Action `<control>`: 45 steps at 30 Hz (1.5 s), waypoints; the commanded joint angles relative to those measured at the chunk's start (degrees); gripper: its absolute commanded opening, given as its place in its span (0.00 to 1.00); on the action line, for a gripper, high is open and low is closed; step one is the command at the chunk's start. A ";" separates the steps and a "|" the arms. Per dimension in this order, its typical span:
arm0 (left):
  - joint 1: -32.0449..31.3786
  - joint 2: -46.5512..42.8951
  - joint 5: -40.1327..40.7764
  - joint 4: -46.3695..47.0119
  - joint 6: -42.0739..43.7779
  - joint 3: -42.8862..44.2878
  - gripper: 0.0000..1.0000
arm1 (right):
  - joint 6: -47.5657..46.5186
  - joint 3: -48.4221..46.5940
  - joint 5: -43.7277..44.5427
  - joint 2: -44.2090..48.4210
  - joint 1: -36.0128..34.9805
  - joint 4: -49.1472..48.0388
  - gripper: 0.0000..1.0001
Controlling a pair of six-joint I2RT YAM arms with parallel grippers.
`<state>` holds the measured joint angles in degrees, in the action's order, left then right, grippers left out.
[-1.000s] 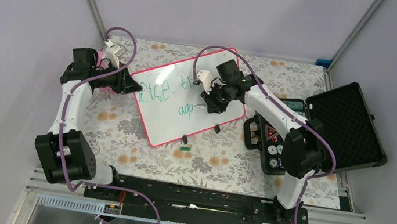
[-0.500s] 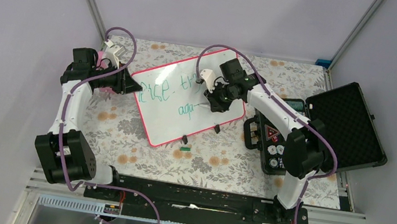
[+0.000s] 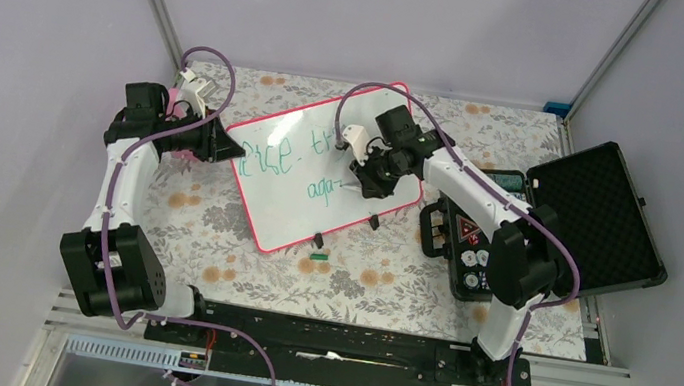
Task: Write a sentence on the whiteboard
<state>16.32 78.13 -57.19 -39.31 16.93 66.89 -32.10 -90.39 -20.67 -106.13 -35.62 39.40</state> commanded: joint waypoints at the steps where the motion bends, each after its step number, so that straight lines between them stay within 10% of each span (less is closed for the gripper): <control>1: -0.62 -1.49 2.06 1.69 3.79 -0.33 0.00 | -0.96 1.25 1.03 0.61 -0.95 -1.50 0.00; 45: -0.67 -1.44 1.99 1.69 3.64 -0.28 0.00 | -0.47 -6.79 0.10 1.18 -0.30 1.23 0.00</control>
<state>16.32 78.11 -57.23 -39.33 16.93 66.89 -32.73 -94.76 -19.59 -104.86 -35.62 40.42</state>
